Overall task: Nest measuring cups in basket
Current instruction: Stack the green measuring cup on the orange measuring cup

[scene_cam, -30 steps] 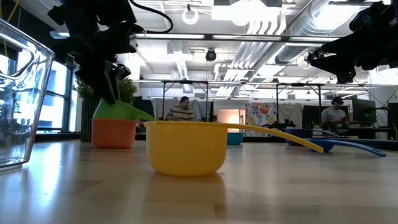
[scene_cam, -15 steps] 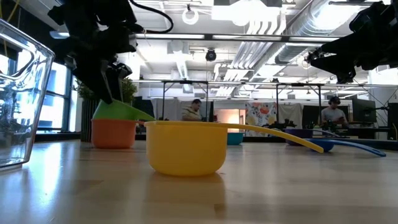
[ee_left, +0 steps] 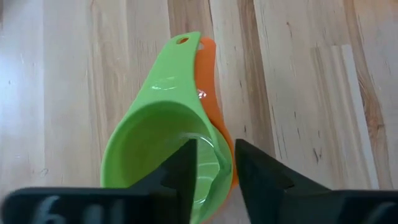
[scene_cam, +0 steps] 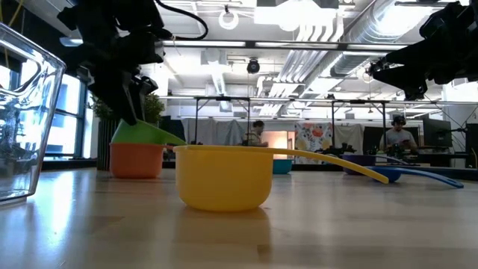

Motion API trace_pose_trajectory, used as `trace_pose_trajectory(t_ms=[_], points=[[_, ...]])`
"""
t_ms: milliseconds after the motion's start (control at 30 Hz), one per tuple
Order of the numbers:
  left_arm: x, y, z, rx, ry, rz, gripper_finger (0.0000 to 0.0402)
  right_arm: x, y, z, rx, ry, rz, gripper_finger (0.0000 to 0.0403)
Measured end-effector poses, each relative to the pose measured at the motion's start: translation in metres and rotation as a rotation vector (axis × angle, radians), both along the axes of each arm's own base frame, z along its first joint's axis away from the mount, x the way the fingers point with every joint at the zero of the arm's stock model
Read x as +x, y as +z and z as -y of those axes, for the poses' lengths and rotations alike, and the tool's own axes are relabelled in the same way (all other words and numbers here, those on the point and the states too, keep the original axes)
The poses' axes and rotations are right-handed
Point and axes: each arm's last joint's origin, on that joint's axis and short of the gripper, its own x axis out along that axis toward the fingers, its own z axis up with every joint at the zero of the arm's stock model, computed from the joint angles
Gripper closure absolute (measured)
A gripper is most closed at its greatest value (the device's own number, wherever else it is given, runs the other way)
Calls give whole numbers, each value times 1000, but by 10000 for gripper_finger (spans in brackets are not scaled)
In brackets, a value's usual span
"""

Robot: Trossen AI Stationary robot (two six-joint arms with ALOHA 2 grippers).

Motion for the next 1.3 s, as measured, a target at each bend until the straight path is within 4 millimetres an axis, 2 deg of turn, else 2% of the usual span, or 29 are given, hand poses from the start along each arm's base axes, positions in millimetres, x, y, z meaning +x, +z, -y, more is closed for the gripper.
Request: trace_pose_trajectory(t_ms=[167,300,1167,1300], points=[[0,0,0,-1,0,0,367,0,0,0,0,0,0,160],[1,1,0,2,1,13,386,0,0,0,0,0,0,160],[5,3,10,46,-10,53,380,0,0,0,0,0,0,160],[5,3,10,33,-6,52,368,0,0,0,0,0,0,160]])
